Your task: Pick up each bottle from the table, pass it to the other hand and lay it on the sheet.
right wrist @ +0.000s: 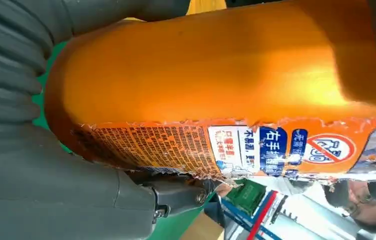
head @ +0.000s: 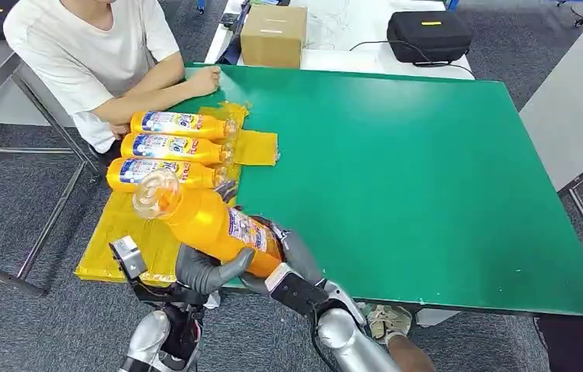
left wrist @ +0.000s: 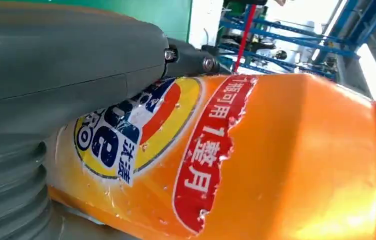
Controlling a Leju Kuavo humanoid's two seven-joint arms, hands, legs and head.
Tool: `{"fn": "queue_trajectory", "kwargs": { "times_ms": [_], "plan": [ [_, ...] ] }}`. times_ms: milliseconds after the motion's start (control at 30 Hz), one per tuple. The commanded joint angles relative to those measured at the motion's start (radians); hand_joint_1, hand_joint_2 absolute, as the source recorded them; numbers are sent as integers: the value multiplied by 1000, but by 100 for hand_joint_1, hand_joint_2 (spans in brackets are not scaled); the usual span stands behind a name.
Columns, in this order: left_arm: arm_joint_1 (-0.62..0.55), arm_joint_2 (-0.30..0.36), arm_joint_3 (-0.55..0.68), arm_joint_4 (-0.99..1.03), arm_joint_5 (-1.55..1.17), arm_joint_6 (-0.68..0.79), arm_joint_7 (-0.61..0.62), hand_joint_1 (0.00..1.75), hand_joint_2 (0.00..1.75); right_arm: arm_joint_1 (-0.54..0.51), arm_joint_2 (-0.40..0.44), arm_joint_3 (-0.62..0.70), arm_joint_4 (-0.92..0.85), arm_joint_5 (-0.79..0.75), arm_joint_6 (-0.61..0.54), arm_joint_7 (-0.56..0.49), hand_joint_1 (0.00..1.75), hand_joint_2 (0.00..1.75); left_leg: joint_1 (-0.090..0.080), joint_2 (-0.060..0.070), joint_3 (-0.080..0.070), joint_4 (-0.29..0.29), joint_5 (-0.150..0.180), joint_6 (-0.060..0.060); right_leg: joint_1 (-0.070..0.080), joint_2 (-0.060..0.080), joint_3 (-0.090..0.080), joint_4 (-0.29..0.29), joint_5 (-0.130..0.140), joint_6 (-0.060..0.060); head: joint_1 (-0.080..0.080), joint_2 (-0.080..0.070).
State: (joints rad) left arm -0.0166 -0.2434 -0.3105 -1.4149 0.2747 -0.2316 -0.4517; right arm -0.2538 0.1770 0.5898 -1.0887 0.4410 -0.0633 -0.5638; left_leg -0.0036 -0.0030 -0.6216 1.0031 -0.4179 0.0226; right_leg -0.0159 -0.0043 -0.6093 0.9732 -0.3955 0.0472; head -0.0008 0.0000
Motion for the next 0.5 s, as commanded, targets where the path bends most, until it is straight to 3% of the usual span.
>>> {"fn": "queue_trajectory", "kwargs": {
  "times_ms": [33, 67, 100, 433, 500],
  "plan": [
    [-34, 26, 9, 82, 119, -108, 42, 175, 175, -39, -1, 37, 95, -6, 3, 23, 0, 175, 1, 0, 7, -1, -2, -2, 1, 0, 7, -1, -2, -2, 0, 0],
    [-33, 26, 12, 80, 120, -108, 41, 175, 175, -38, 3, 29, 94, -12, -2, 27, 0, 175, 0, 1, 5, -1, -1, -1, 1, 1, 4, -1, -1, -2, 0, 0],
    [-33, 30, 11, 76, 110, -107, 38, 175, 175, -38, 5, 24, 92, -15, -5, 30, 0, 0, 1, 1, 7, -1, -2, -2, 1, 1, 6, -1, -2, -2, 0, 0],
    [-19, 33, 27, 75, 91, -112, 37, 175, 175, -14, 10, -14, 46, -31, -32, 41, 0, 0, 0, 0, 4, -1, -1, -1, 0, 0, 4, -1, -1, -1, 0, 0],
    [-22, 40, 45, 73, 15, -48, 14, 175, 175, 7, 14, -40, 20, -40, -56, 40, 0, 0, 0, 0, 4, -1, -1, -1, 0, 0, 3, -1, -1, -1, 0, 0]
  ]
}}
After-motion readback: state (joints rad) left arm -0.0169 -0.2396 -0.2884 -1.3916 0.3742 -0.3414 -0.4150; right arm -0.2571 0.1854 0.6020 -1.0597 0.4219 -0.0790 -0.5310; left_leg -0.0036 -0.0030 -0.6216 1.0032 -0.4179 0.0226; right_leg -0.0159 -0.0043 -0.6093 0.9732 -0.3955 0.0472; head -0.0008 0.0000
